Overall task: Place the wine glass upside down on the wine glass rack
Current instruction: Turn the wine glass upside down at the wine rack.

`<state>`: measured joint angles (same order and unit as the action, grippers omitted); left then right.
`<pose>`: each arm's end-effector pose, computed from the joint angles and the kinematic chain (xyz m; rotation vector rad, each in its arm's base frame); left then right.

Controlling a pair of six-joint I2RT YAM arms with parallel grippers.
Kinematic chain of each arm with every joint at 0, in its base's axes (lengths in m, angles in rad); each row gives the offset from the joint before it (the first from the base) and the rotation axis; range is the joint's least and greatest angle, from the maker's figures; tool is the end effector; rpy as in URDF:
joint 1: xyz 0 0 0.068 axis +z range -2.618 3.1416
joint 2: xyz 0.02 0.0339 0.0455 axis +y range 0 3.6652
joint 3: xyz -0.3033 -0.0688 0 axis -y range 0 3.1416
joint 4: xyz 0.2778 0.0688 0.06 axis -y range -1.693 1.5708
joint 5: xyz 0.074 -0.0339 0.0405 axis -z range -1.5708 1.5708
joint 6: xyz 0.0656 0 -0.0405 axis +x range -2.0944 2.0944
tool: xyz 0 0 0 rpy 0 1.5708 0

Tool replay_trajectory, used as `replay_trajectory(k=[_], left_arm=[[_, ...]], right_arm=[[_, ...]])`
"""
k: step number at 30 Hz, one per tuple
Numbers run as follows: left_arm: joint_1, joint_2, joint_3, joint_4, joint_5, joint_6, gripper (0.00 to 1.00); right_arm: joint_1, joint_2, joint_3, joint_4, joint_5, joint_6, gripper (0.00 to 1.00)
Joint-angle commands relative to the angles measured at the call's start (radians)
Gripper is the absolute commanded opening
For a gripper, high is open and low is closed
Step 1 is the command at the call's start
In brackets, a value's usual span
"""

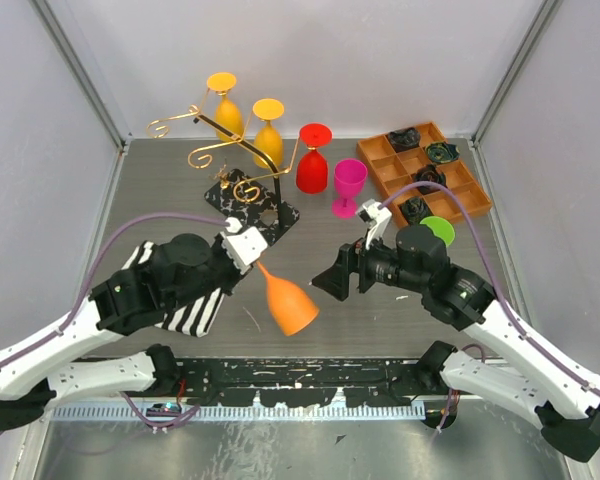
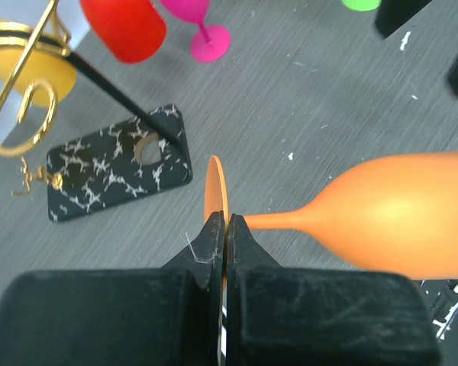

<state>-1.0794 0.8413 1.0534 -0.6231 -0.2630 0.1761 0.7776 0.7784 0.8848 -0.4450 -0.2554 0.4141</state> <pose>0.1107 -0.1707 0.4019 1.0211 1.6982 -0.3295 0.1334 0.1546 0.3700 -0.5492 1.9658 1.0237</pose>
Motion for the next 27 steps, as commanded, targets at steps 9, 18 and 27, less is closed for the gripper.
replay_trajectory(k=[9, 18, 27], left_arm=[[-0.157, 0.161, 0.149, 0.105, -0.082, 0.207, 0.00], [-0.251, 0.258, 0.234, 0.135, -0.133, 0.299, 0.00], [-0.286, 0.293, 0.241, 0.176, -0.199, 0.336, 0.00]], right_arm=[[0.004, 0.100, 0.056, 0.215, -0.168, 0.076, 0.74], [0.017, 0.133, -0.040, 0.374, -0.225, 0.115, 0.61], [0.023, 0.117, -0.079, 0.357, -0.185, 0.099, 0.58]])
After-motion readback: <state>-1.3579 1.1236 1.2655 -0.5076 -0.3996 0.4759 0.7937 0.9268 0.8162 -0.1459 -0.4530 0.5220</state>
